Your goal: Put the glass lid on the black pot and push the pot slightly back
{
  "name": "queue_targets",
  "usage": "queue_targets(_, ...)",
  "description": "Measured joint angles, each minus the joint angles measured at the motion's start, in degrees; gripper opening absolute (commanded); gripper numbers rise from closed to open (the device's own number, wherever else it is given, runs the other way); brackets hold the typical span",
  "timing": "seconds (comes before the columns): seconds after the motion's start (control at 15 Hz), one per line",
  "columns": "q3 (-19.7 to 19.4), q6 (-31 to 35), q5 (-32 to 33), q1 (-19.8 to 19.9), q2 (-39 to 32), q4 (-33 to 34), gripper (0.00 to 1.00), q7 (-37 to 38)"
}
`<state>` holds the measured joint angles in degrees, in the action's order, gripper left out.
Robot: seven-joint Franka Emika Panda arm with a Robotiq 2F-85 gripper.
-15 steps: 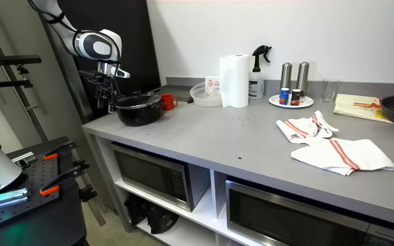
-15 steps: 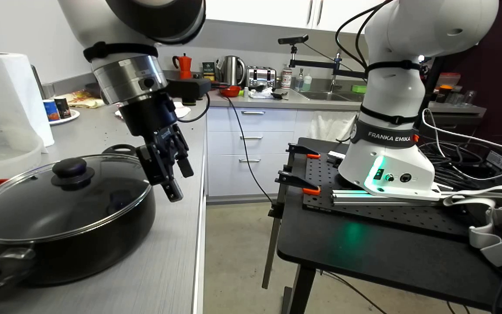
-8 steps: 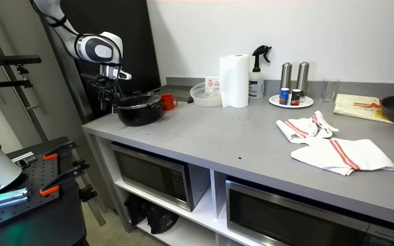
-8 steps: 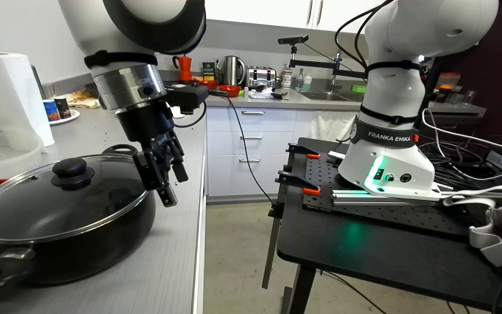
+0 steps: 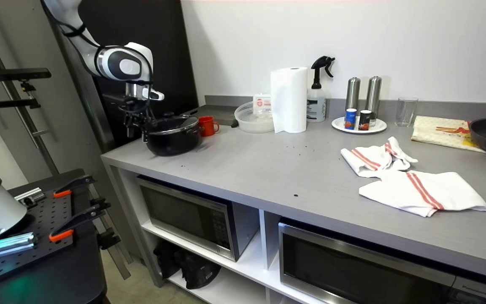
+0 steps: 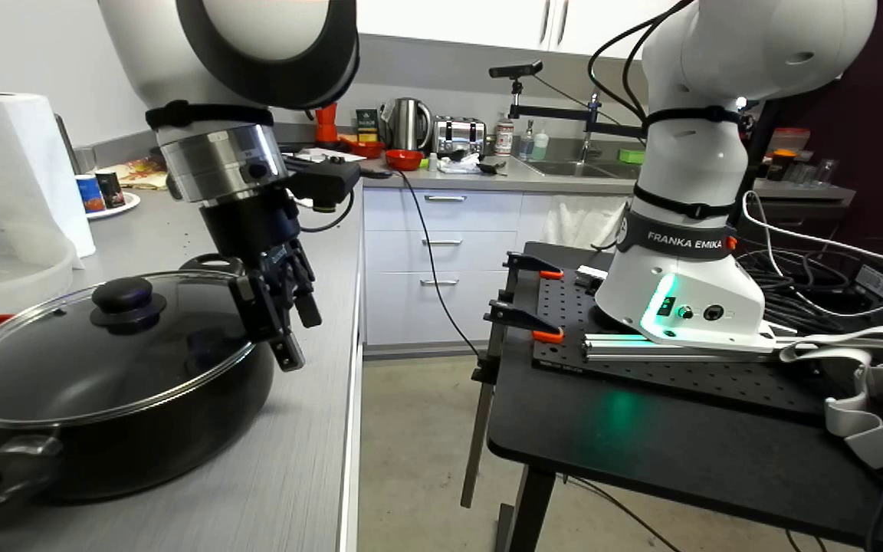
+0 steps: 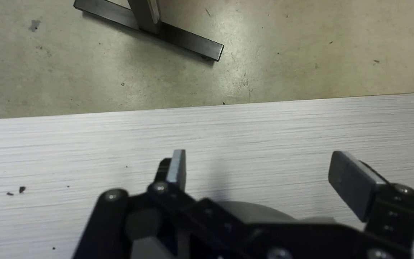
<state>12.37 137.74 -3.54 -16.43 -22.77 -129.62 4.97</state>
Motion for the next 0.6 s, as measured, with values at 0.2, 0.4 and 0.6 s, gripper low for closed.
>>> queue_targets(0.2,0.0,0.0,0.3,0.0,-0.5,1.1,1.00,-0.9)
queue_targets(0.4,0.1,0.0,0.3,0.0,-1.1,2.5,1.00,-2.6)
queue_targets(0.6,0.2,0.0,0.3,0.1,-1.8,3.7,1.00,-4.1)
